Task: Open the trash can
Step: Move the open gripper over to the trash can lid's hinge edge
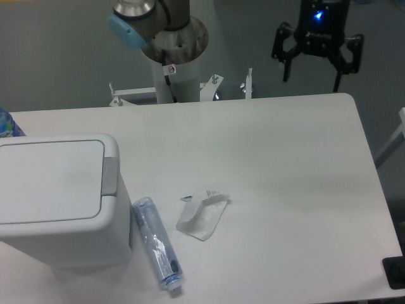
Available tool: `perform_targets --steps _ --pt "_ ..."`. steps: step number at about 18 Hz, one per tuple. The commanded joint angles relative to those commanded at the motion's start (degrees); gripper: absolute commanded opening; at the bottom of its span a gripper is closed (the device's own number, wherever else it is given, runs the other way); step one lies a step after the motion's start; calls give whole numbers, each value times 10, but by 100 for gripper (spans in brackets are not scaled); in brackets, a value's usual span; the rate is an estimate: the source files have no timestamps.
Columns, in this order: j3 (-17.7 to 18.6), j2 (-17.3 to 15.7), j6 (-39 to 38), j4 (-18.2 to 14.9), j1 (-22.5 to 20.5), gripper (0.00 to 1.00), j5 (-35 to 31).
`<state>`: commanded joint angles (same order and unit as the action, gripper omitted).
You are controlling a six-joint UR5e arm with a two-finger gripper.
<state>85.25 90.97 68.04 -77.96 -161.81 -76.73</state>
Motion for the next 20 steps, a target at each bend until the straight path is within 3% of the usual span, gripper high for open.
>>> perform_targets --steps 3,5,11,20 --pt "-4 6 -48 4 32 100 19" --pt "-3 13 -121 17 45 100 32" --pt "-32 51 -379 94 132 100 43" --pt "-44 78 -523 94 256 100 61"
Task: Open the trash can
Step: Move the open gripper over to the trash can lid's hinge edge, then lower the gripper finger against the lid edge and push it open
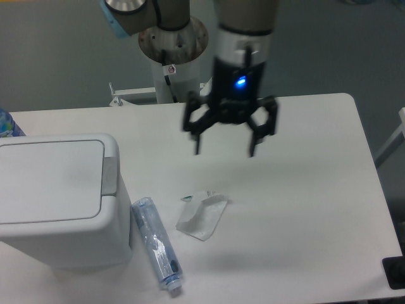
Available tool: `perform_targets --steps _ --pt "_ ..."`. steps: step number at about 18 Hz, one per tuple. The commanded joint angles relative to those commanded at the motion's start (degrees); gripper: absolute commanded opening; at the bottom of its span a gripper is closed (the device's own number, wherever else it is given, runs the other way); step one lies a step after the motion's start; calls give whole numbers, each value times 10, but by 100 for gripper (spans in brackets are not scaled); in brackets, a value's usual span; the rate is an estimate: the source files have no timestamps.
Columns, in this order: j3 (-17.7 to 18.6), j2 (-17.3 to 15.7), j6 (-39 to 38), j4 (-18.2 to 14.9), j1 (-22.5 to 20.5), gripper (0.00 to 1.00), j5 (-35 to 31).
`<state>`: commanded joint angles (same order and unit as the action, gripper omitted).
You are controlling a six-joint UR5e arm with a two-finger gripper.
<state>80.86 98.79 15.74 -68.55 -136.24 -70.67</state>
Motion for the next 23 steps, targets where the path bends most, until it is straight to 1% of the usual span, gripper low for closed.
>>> perform_targets --steps 2,4,6,8,12,16,23 --pt "1 -1 -36 -1 4 100 27" --pt "4 0 -68 -2 5 100 33" --pt "6 1 -70 -2 11 100 39" --pt "10 9 -74 -3 22 100 48" --pt "18 9 -79 -2 24 100 48" --pt "32 8 -78 1 35 100 44" --pt "32 14 -75 3 41 100 44"
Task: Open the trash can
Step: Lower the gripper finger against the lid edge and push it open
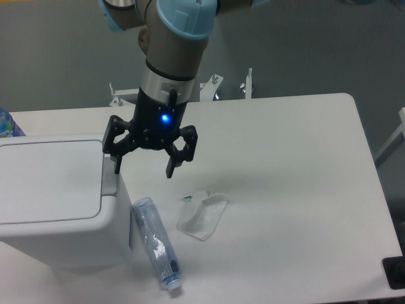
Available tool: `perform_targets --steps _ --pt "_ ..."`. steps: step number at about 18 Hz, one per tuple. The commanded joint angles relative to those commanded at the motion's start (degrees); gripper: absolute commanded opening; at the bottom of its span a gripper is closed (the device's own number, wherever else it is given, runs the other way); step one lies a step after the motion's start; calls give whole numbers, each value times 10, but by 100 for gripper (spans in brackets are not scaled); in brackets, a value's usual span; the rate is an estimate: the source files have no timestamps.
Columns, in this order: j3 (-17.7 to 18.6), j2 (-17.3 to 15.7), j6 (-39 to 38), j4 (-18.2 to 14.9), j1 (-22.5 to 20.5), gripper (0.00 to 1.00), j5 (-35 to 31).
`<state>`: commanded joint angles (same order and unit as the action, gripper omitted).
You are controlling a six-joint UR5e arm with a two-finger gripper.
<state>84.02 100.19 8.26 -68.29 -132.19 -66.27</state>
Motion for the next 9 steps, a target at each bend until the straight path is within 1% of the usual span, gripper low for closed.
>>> perform_targets --steps 9 --pt "1 7 1 3 7 100 -1"
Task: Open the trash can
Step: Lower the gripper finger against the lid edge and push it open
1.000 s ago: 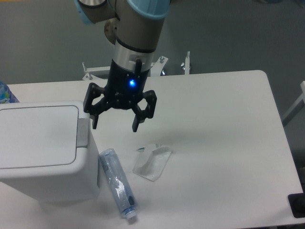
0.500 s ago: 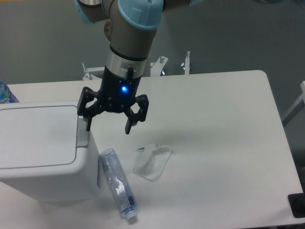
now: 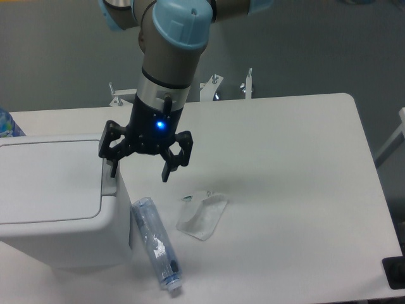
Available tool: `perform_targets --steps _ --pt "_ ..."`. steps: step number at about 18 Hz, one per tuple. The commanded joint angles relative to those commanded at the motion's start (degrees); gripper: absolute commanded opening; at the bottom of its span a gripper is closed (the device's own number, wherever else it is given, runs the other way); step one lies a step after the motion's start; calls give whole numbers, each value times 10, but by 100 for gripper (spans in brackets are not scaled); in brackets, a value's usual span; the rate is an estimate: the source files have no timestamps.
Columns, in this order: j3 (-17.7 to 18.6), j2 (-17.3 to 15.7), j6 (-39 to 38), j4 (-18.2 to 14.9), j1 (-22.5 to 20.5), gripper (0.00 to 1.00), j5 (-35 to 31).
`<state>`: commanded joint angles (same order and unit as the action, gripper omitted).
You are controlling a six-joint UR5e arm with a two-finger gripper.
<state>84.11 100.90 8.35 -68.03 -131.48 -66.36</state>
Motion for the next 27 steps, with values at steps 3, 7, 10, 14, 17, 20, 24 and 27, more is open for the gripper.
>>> perform_targets --steps 3,7,10,14,17,20,24,27 --pt "0 1 -1 0 0 100 0" --pt "3 1 2 1 0 100 0" --pt "4 4 2 1 0 100 -1" --pt "10 4 2 1 0 100 -1" --pt "11 4 2 1 0 100 -1" --pt "11 4 2 1 0 100 -3" --pt "10 4 2 1 0 100 -4" --pt "11 4 2 1 0 100 -4"
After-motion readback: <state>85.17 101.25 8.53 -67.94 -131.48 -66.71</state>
